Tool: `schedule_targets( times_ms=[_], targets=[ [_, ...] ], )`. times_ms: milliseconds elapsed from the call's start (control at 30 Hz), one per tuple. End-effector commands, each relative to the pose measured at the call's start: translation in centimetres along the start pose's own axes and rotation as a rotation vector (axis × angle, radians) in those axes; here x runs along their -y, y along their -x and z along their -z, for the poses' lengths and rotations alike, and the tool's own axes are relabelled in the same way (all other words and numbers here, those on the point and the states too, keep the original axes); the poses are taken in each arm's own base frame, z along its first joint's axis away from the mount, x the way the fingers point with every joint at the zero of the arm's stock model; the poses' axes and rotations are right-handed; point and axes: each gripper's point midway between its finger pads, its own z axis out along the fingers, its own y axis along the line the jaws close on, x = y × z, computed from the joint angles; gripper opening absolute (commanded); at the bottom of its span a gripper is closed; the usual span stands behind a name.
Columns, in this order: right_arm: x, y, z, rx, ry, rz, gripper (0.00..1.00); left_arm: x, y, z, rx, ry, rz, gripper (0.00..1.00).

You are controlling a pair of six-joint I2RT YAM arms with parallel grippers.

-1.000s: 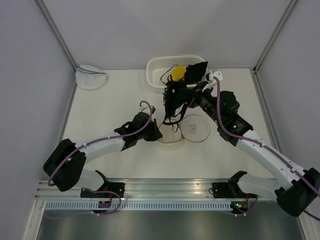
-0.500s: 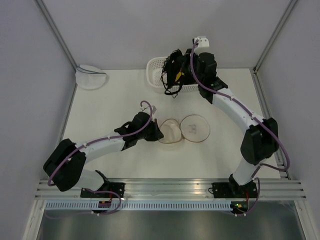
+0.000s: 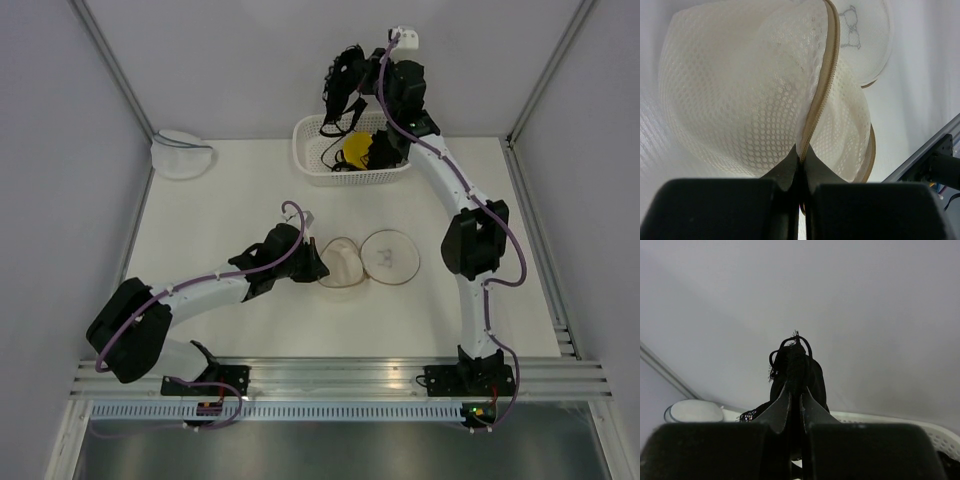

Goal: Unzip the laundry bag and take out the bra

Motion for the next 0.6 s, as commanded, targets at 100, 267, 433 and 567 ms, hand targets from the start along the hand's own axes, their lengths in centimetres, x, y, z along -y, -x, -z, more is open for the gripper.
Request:
schedule_targets(
  times_ms=[100, 267, 433, 567],
  targets=[
    [3.5, -7.0, -2.8, -0.104, -0.087, -0.025, 0.00, 1.4, 1.3, 0.4, 0.045, -0.052, 0.019, 0.02],
    [6.7, -14.2, -2.1, -0.246, -0.184, -0.017, 0.07, 1.4, 1.3, 0.4, 0.045, -0.052, 0.021, 0.02],
    [8.6, -15.2, -0.5, -0.310, -0.265, 0.013, 0.60, 1.3, 1.2, 0.3, 0.046, -0.048, 0.022, 0.02],
    [9.9, -10.7, 1.8, -0.234, -0.371, 0.078, 0.98, 1.4, 1.4, 0.3, 0.051, -0.049, 0.021, 0.02]
  ],
)
